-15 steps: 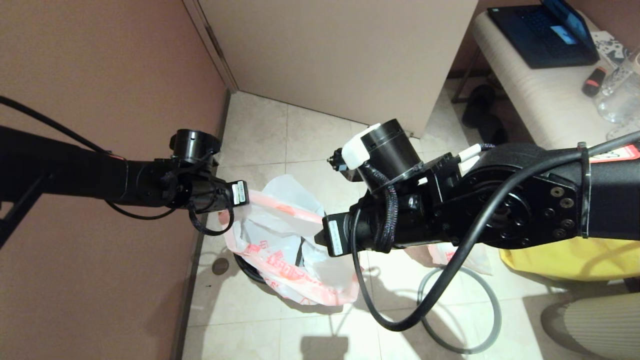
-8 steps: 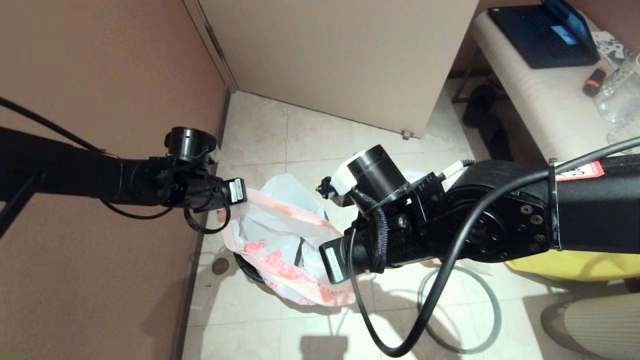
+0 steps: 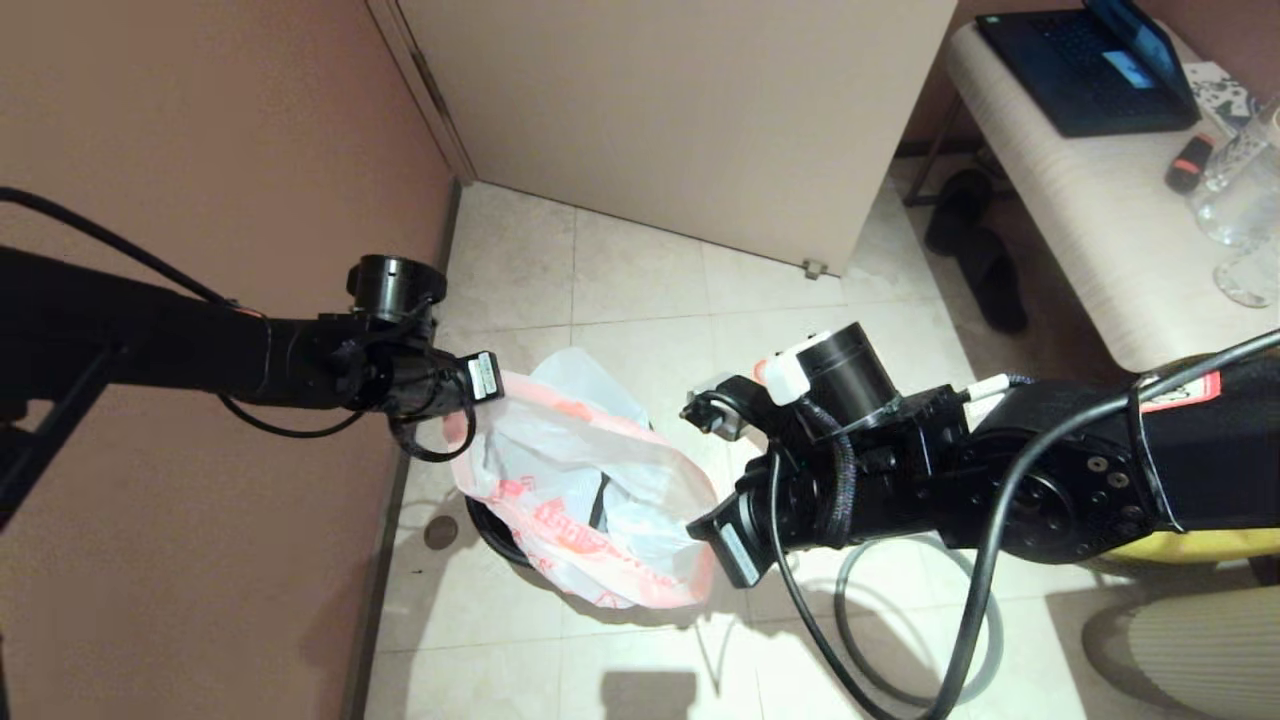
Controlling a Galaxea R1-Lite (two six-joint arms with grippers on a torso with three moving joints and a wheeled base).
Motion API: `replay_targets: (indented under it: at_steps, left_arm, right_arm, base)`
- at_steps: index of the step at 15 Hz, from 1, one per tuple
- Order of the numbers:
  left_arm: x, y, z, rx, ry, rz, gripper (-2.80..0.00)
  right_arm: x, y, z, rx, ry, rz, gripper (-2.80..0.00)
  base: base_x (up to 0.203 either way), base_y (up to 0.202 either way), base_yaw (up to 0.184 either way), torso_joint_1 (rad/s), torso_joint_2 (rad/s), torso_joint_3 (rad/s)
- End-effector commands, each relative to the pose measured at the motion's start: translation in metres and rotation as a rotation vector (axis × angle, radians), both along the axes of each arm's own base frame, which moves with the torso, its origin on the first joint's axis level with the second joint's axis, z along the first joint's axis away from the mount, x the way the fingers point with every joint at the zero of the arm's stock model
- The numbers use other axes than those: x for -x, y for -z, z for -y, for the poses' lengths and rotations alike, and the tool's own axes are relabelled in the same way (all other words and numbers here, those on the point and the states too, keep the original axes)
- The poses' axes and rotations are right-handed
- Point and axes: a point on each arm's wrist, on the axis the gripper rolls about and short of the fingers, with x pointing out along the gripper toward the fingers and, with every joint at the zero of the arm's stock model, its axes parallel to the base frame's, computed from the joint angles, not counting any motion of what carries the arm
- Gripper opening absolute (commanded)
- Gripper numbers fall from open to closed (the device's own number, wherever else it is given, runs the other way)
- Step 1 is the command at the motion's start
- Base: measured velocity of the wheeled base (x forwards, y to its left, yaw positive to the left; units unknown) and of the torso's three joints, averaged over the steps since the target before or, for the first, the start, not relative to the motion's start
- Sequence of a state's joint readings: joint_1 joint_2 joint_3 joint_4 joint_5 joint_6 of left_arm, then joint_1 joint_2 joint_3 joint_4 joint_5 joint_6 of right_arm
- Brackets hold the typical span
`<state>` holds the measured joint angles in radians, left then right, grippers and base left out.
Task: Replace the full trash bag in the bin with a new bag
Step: Put the new garbage bag on the trash can
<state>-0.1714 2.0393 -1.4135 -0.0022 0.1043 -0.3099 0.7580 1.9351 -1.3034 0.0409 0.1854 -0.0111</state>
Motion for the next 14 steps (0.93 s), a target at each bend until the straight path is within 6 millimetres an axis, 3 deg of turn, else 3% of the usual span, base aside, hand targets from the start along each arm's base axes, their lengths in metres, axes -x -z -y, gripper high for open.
replay_targets:
  at_steps: [1,4,9,10,14]
  left_arm:
    - [-0.014,0.023,0.003,-0.072,-0.075,-0.034,-2.80]
    - [-0.015,0.024,0.003,-0.088,-0.088,-0.036,-2.80]
    - [-0.016,0.018,0.010,-0.129,-0.158,-0.001,-2.80]
    - [-0.015,0.016,0.010,-0.156,-0.195,0.010,-2.80]
    - [-0.012,0.009,0.008,-0.189,-0.232,0.026,-2.80]
  right_arm:
    - [-0.010,0.023,-0.006,0.008,0.008,-0.033,-2.80]
    - [-0.016,0.046,-0.021,-0.017,0.043,-0.090,-2.80]
    - [-0.019,0.054,-0.025,0.001,0.133,-0.086,-2.80]
    - [-0.020,0.054,-0.025,0.007,0.149,-0.078,0.00]
    - [-0.032,0.048,-0.016,-0.011,0.234,-0.064,0.00]
  base:
    - [0.000,0.000,0.000,0.000,0.00,0.000]
    - [0.000,0.000,0.000,0.000,0.00,0.000]
    - [0.000,0.000,0.000,0.000,0.00,0.000]
    - [0.000,0.000,0.000,0.000,0.00,0.000]
    - [0.000,0.000,0.000,0.000,0.00,0.000]
